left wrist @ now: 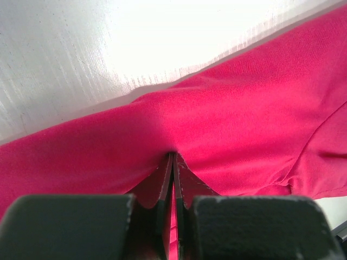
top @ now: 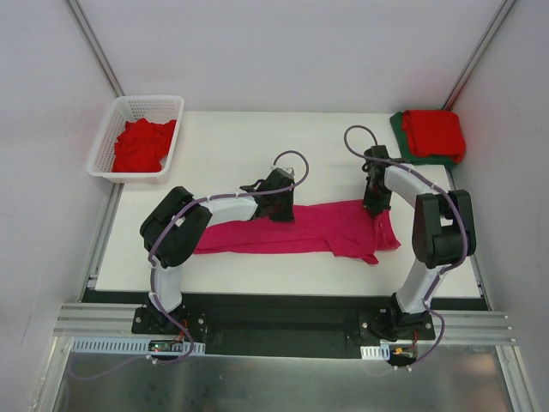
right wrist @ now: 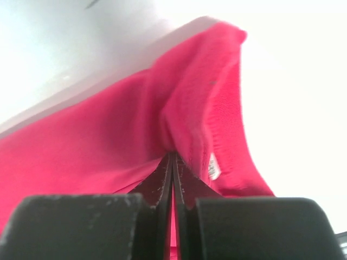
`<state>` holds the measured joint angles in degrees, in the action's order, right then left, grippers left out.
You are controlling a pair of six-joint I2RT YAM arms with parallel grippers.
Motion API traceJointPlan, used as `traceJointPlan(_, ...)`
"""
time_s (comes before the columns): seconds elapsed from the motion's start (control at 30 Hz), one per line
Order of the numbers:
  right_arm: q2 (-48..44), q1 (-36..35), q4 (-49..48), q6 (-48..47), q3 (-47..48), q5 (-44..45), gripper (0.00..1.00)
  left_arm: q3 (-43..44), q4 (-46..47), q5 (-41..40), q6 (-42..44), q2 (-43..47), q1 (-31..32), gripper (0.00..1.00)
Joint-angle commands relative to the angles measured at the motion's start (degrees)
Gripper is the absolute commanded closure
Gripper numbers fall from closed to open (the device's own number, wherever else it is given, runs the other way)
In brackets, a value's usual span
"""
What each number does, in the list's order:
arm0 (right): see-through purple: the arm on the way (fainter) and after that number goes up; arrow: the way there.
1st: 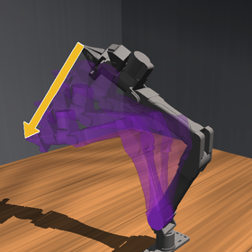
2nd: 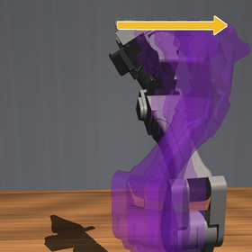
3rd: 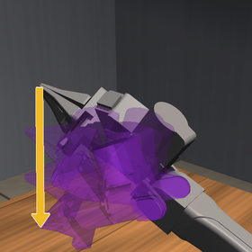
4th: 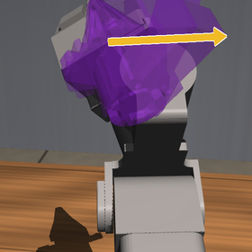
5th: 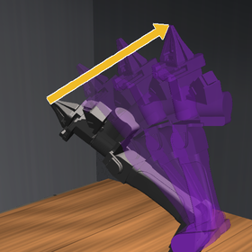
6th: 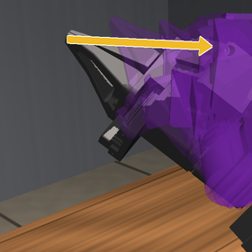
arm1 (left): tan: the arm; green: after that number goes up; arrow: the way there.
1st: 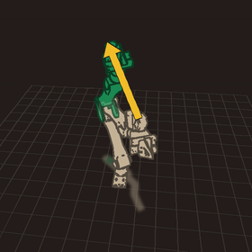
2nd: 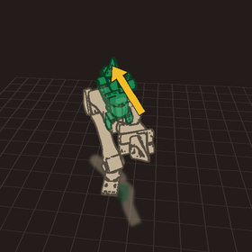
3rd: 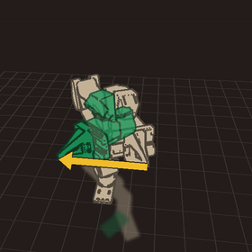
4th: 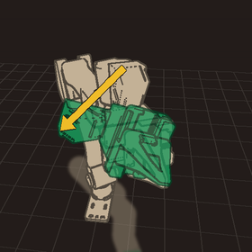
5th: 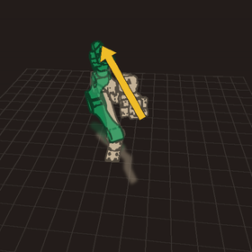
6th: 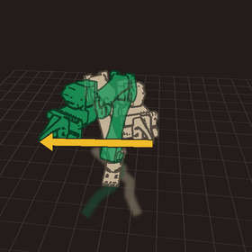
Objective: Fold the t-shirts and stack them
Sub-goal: Fold the other side of the tshirt into a rectangle
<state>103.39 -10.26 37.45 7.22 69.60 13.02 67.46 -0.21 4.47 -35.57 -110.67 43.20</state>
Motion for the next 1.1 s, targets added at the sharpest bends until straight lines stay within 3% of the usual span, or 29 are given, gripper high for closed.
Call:
traceJointPlan(0.0,0.6,2.3,2.8,-0.9,2.3,1.8,0.99,-0.5,-1.1,-1.3,0.5,1.1,0.7,1.0)
traceJointPlan(0.43,0.8,7.2,5.0,0.2,1.1,6.6,0.98,-2.0,-1.6,-2.0,0.9,2.8,0.0,1.0)
traceJointPlan(0.67,-7.4,7.9,4.0,2.2,0.4,11.9,0.99,-2.2,-1.6,-2.0,1.1,3.1,0.0,1.0)
traceJointPlan(0.87,-17.5,7.8,-5.8,-1.1,-2.7,2.8,0.99,-2.5,-1.6,-2.4,0.9,3.3,0.0,1.0)
traceJointPlan(1.07,-15.8,7.7,-10.8,-2.5,-3.3,-9.2,0.98,-2.2,-1.6,-2.0,0.4,2.8,0.0,1.0)
